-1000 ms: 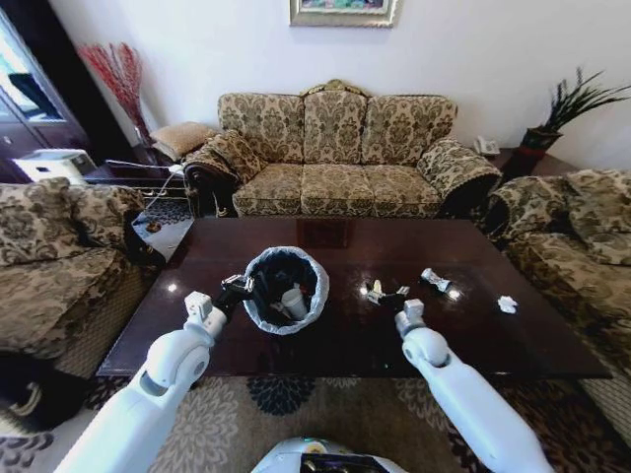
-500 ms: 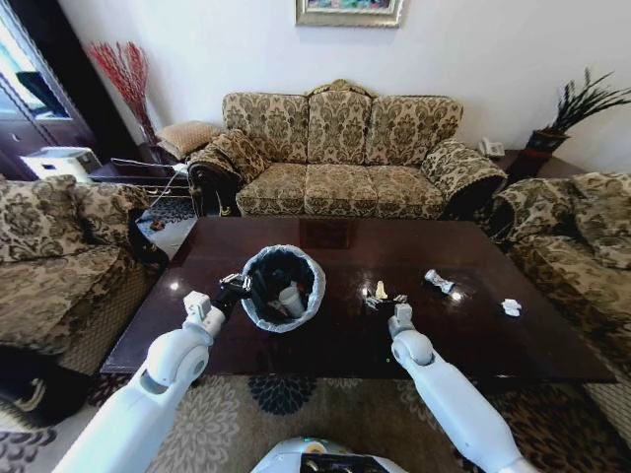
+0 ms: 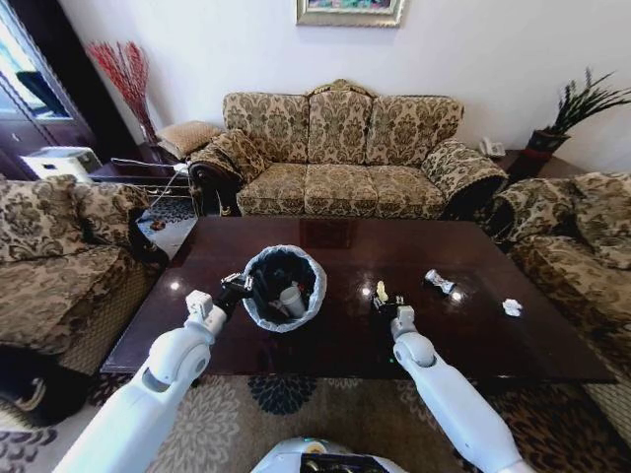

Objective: Move to the front of the table and place the trash on the table into the trash bin.

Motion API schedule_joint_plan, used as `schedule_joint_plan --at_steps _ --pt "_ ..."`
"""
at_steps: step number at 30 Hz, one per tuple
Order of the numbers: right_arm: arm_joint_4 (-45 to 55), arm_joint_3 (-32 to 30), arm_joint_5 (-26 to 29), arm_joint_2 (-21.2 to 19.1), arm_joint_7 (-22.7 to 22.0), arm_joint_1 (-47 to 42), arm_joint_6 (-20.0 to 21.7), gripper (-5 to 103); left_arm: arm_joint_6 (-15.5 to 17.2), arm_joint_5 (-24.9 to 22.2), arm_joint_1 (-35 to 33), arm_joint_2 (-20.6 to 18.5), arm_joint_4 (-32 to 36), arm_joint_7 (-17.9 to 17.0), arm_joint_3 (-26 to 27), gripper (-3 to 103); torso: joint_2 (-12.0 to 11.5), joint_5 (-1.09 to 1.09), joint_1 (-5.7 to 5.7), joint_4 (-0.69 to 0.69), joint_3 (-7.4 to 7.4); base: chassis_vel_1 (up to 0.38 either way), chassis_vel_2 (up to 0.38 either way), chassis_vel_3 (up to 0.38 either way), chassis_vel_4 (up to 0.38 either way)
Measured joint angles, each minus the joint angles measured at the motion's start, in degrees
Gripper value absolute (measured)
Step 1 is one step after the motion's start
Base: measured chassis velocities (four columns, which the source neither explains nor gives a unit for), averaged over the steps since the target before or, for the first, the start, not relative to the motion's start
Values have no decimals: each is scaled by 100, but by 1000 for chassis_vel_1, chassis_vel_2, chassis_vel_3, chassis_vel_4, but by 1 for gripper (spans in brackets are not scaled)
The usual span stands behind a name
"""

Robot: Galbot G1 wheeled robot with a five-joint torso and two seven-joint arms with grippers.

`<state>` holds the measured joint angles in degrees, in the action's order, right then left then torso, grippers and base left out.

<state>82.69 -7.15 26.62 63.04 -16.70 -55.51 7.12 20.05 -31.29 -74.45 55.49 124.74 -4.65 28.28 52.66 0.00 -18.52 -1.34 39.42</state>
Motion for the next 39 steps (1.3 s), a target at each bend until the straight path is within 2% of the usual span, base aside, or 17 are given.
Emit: schedule_joint_plan --at_steps 2,4,9,11,15,19,22,24,25,28,29,32,36,39 --pt "-16 -10 40 14 -13 -1 -4 31 -2 -1 0 7 0 0 -8 2 0 0 0 0 0 0 0 0 0" --pt "-19 -15 51 18 -16 -3 -4 31 -3 -1 -1 9 0 0 -11 2 0 0 0 0 0 0 0 0 0" --pt "-16 -36 66 44 -47 -6 -8 4 -13 -5 29 8 -38 10 -26 2 0 0 0 0 0 0 0 0 0" --pt "-5 -44 81 48 -98 0 -13 2 -14 -8 41 4 -45 13 -30 2 0 0 0 0 0 0 0 0 0" --pt "311 -95 48 16 -208 5 -135 1 -18 -19 58 -5 -48 23 -34 2 0 2 0 0 0 0 0 0 0" --pt "1110 -80 24 -183 -216 58 -171 0 -32 -20 57 -7 -69 38 -49 2 0 0 0 1 0 0 0 0 0" --pt "1818 141 346 -392 -233 293 -181 0 -52 -12 89 22 -125 57 -105 2 0 0 1 1 0 0 0 0 0" --pt "2687 491 804 -610 -148 825 -133 0 -56 -5 138 69 -138 62 -162 2 0 -2 1 -2 0 0 0 0 0" --pt "2687 491 804 -610 -148 825 -133 0 -56 -5 138 69 -138 62 -162 2 0 -2 1 -2 0 0 0 0 0" --pt "3753 1154 1624 -874 -10 1749 239 0 -50 -2 198 55 -137 65 -204 2 0 -3 0 -2 0 0 0 0 0" --pt "3753 1154 1624 -874 -10 1749 239 0 -50 -2 198 55 -137 65 -204 2 0 -3 0 -2 0 0 0 0 0" --pt "4443 1931 2296 -1137 4 2219 604 0 -34 -3 264 52 -173 65 -215 2 0 -3 0 -2 0 0 0 0 0" --pt "4719 2337 2333 -1382 140 2199 737 0 -27 -15 302 51 -186 65 -207 2 0 -1 0 0 0 0 0 0 0" --pt "4850 2413 2260 -1534 240 2071 939 0 -21 -25 324 38 -189 64 -196 2 0 1 0 2 0 0 0 0 0"
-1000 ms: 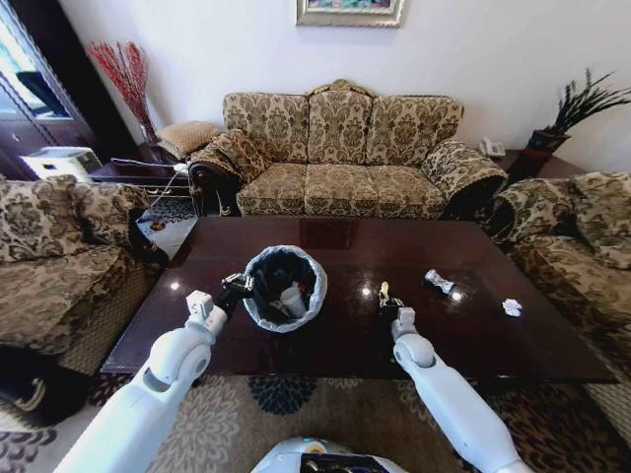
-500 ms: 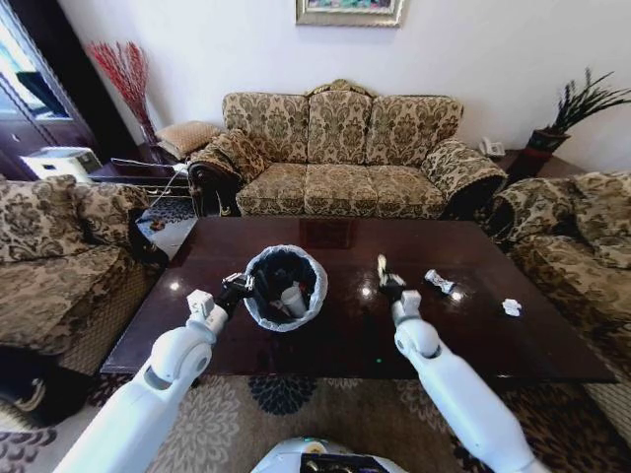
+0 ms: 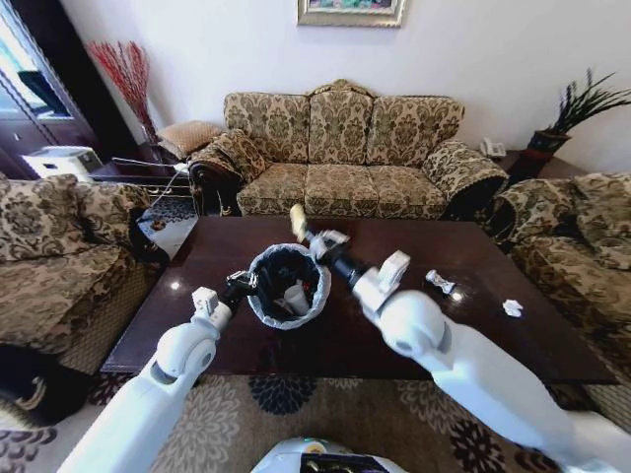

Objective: Move to the front of the table and place the trash on the table into the trash bin.

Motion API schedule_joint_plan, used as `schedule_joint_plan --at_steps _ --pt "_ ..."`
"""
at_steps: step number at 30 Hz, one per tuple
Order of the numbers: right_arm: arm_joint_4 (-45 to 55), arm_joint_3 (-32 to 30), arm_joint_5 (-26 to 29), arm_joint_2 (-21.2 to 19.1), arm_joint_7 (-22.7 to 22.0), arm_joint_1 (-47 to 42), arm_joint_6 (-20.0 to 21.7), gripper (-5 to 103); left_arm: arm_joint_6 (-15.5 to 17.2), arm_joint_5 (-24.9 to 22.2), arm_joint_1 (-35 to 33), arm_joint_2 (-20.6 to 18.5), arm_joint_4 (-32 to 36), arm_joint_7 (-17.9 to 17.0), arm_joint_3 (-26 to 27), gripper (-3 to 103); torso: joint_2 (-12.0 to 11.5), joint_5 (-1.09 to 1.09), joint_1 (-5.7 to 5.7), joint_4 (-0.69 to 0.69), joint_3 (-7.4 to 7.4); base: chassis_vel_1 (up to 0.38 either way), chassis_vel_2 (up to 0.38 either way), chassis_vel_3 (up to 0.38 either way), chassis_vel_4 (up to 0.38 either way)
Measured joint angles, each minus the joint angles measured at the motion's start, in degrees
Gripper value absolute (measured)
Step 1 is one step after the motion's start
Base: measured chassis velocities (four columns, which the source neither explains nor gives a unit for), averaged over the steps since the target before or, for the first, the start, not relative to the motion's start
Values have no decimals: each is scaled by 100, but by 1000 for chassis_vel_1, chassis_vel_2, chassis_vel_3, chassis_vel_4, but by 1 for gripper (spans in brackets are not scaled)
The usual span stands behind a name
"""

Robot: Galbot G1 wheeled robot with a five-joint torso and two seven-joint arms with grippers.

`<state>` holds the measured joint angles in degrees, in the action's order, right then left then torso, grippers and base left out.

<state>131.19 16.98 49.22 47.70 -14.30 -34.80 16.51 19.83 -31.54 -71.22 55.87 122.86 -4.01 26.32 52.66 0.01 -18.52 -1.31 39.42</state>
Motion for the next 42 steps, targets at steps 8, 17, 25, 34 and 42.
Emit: schedule_joint_plan --at_steps 8,17,25,34,42 --pt "-117 9 -348 -102 234 -211 35 22 25 -12 106 1 5 -18 38 2 0 -1 0 -3 0 0 0 0 0" --pt "-261 -88 -492 2 240 -243 -100 50 85 -14 80 -13 93 -34 44 2 0 -1 0 -3 0 0 0 0 0" --pt "-1378 -972 -1642 -51 -637 -470 -623 82 88 -6 -34 5 148 -45 133 2 0 0 0 -5 0 0 0 0 0" --pt "-2102 -2254 -1910 -4 -854 -1576 -652 100 73 13 -117 43 237 -43 164 2 0 0 1 0 0 0 0 0 0" --pt "-2302 -2505 -1816 247 -850 -1812 -633 100 42 34 -208 43 328 -39 201 2 0 -2 0 -4 0 -34 -37 51 42"
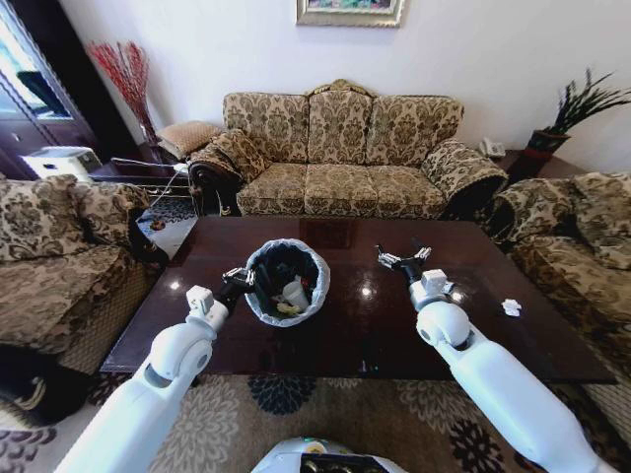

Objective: Move to the front of the table and place the trash on the table into the trash bin.

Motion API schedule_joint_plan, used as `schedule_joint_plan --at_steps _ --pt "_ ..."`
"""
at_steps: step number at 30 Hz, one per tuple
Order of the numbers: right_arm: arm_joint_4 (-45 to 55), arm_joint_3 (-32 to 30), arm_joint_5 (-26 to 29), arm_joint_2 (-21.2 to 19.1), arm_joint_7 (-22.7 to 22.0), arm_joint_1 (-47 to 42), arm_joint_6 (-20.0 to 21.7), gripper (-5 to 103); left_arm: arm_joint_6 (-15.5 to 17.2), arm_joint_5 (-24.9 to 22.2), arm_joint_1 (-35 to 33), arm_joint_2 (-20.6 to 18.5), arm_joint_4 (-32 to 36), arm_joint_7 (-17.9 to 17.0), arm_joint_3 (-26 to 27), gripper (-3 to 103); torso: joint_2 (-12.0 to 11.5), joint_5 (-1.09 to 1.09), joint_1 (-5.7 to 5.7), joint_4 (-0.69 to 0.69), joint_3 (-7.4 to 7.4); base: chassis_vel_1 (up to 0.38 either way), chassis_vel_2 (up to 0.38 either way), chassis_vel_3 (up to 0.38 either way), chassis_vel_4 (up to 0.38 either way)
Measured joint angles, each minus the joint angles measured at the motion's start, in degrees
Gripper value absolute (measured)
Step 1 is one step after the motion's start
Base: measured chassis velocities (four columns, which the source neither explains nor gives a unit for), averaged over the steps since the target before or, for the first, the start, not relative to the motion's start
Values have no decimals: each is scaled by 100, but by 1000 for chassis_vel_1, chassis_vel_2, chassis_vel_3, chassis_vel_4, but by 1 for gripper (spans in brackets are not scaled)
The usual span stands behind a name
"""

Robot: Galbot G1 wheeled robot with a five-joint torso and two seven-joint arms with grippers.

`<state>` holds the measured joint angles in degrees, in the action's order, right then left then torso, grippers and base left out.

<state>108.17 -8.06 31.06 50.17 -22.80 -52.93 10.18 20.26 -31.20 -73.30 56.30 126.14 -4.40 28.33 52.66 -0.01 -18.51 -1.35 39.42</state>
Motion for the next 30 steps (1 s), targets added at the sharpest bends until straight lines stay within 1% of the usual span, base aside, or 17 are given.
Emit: schedule_joint_plan --at_steps 6,11,14,15,17,19,20,21,22,23,26,27,29,30 --pt "-151 3 13 104 1 -2 9 100 -18 19 -107 -3 90 3 52 2 0 -1 0 -1 0 -138 -138 169 162" --pt "-311 -53 17 147 1 -39 4 100 -30 66 -198 11 177 8 65 2 0 3 -1 5 0 -260 -272 242 252" --pt "-411 -100 13 168 -4 -65 -38 100 -31 76 -226 16 208 12 65 2 0 0 0 5 0 -319 -295 302 292" --pt "-544 -126 -11 183 -25 -80 -150 100 -32 86 -239 22 229 12 65 2 1 1 0 2 -1 -323 -303 274 301" --pt "-665 -153 -48 198 -29 -89 -221 100 -33 91 -246 29 247 12 65 2 0 2 0 4 -1 -307 -303 273 292" --pt "-996 -232 -74 232 50 -95 -346 100 -34 109 -277 49 284 15 65 2 0 1 -1 4 0 -270 -259 254 280" --pt "-1178 -267 -42 254 146 -94 -384 100 -34 125 -300 60 305 15 64 2 0 2 -1 5 0 -218 -223 151 145" --pt "-1279 -288 0 273 236 -87 -397 100 -34 134 -316 66 317 16 62 2 0 4 -1 3 0 -218 -124 151 145" --pt "-1279 -288 0 273 236 -87 -397 100 -34 134 -316 66 317 16 62 2 0 4 -1 3 0 -218 -124 151 145" --pt "-1464 -328 129 308 471 -75 -412 100 -36 150 -342 73 337 18 60 2 0 6 0 4 0 -111 -79 66 70" --pt "-1836 -349 610 401 1132 -8 -396 100 -37 178 -387 76 377 18 56 2 0 3 0 4 0 -43 -34 25 1" --pt "-1836 -349 610 401 1132 -8 -396 100 -37 178 -387 76 377 18 56 2 0 3 0 4 0 0 0 0 0" --pt "-2083 -337 788 499 1492 79 -386 100 -36 187 -401 72 395 14 58 2 0 -7 0 0 0 0 0 0 0" --pt "-2262 -325 815 571 1771 144 -401 100 -37 190 -416 62 407 12 64 2 0 -4 0 -4 0 100 74 -9 -3"
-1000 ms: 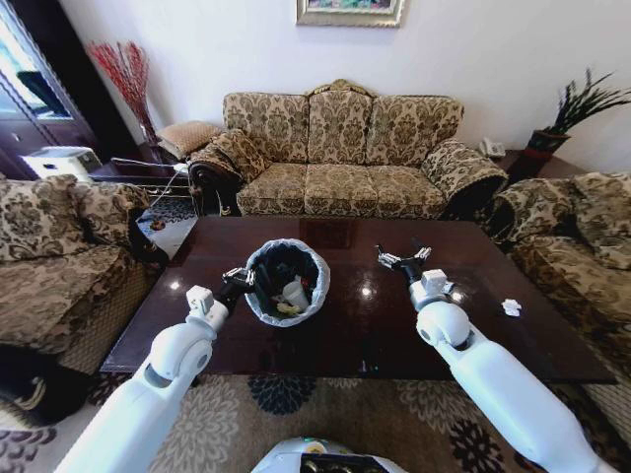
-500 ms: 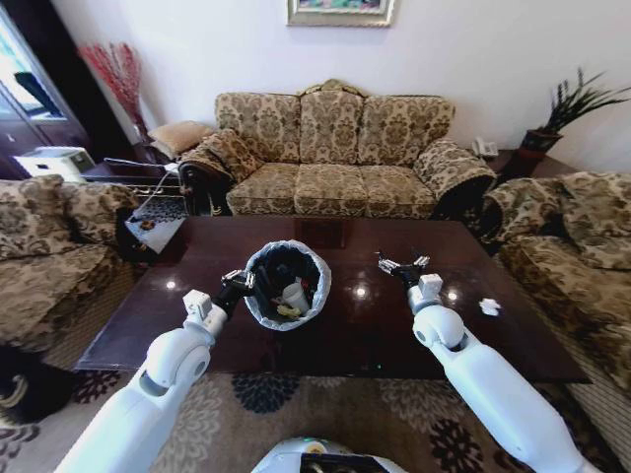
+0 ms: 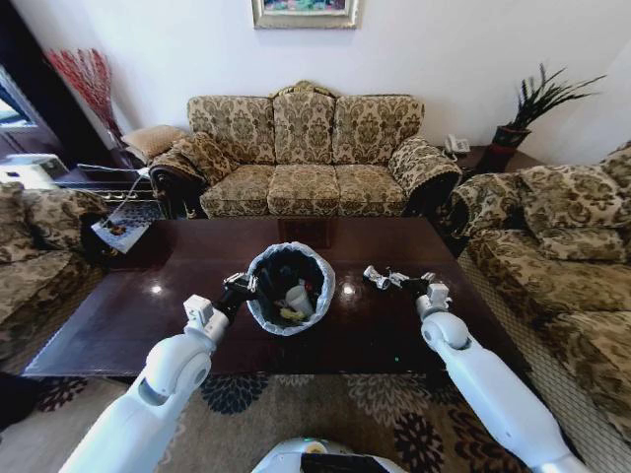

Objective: Move to the front of the table and place the trash on the table into the trash bin.

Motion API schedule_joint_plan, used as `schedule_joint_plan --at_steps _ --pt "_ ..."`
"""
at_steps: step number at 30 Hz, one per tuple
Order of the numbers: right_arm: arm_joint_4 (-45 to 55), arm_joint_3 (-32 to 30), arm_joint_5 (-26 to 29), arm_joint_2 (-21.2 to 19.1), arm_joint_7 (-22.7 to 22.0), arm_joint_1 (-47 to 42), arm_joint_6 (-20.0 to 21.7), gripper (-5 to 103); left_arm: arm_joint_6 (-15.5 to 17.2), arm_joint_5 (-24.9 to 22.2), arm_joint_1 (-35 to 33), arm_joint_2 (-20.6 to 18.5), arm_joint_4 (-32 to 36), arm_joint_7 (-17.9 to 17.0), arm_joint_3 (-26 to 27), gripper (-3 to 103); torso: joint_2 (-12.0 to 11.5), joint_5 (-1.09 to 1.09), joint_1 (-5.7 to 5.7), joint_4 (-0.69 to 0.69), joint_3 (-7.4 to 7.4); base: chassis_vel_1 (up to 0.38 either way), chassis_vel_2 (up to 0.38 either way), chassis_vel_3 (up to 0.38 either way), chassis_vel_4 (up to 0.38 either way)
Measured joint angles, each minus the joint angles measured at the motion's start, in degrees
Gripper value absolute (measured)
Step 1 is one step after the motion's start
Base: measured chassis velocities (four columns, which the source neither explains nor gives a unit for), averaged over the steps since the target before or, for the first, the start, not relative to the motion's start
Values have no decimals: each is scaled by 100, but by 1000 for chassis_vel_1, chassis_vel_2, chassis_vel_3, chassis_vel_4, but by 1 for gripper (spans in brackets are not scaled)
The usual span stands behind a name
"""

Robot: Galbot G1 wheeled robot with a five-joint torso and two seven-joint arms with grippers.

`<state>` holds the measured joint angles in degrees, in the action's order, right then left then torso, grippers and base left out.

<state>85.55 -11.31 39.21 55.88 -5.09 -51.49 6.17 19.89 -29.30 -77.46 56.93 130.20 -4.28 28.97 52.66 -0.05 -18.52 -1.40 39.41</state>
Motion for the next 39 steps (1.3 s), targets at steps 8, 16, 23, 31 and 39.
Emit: schedule_joint_plan --at_steps 8,16,23,31,39 --pt "-478 149 -301 144 394 192 77 100 0 20 -34 21 -7 -8 14 2 0 8 0 9 0 27 29 -3 -6" --pt "-1097 433 -434 346 403 718 91 100 0 38 65 79 -212 5 -100 2 0 2 0 3 0 0 0 0 0" --pt "-1493 529 -584 496 376 928 73 96 0 30 100 59 -280 20 -97 2 0 5 0 7 1 0 0 0 0" --pt "-1496 505 -641 480 374 804 33 90 -14 31 109 89 -363 35 -105 2 0 4 0 6 0 0 0 0 0" --pt "-1663 432 -716 535 373 787 -69 61 -20 22 143 66 -369 40 -96 2 0 4 0 6 0 0 0 0 0"
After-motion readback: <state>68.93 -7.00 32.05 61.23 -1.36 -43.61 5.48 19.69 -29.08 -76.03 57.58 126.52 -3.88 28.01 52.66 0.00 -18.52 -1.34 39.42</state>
